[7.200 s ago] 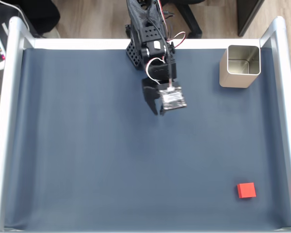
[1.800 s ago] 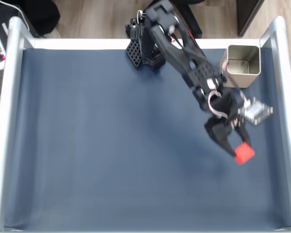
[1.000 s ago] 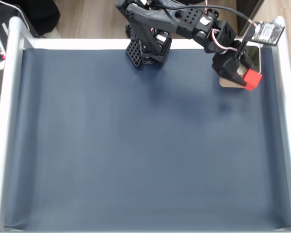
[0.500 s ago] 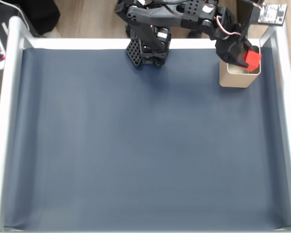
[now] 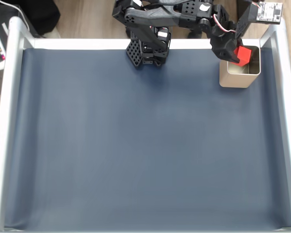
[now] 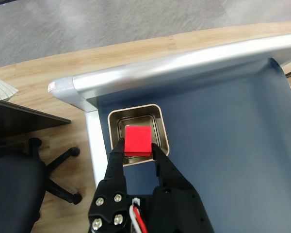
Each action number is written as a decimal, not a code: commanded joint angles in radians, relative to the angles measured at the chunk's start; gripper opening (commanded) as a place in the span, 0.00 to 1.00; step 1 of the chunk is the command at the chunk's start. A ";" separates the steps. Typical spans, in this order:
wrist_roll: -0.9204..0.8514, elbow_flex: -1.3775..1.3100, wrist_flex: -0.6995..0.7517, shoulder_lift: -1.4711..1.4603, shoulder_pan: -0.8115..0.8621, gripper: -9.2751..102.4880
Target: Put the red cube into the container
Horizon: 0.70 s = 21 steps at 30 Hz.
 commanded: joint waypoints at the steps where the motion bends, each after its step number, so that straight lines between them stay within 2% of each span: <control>1: 0.008 -0.003 -0.064 0.002 -0.006 0.08; 8: 0.020 0.009 -0.129 -0.038 -0.005 0.08; 21: -0.012 0.014 -0.124 -0.046 0.000 0.10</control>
